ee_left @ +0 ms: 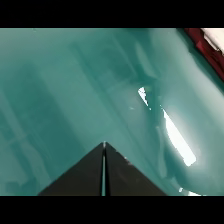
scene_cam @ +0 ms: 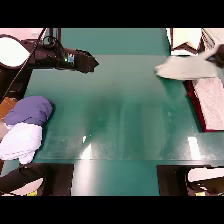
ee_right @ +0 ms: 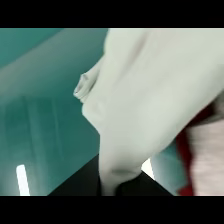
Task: Fold the shirts.
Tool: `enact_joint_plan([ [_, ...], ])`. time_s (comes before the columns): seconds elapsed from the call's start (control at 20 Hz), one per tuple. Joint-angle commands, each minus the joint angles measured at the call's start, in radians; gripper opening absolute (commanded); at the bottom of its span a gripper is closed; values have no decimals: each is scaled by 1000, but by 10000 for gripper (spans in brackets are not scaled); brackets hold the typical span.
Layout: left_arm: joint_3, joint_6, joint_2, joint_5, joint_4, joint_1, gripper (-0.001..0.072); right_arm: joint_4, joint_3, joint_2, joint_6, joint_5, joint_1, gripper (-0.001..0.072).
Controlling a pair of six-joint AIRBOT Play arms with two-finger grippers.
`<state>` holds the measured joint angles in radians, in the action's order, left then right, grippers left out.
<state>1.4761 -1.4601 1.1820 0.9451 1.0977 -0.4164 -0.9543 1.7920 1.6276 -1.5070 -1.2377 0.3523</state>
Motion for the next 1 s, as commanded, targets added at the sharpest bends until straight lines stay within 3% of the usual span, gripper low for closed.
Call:
enact_joint_plan([
  [0.0,0,-11,0,-20,0,-8,22,-6,2,-14,-15,30,165,21],
  [0.3,0,-34,0,-20,0,-8,22,70,79,-15,-3,112,189,21],
  [0.55,0,-33,0,-6,0,-8,22,67,261,-20,-5,-12,162,21],
  [0.95,0,-32,0,37,1,-8,22,-161,-129,-270,-20,-146,222,21],
])
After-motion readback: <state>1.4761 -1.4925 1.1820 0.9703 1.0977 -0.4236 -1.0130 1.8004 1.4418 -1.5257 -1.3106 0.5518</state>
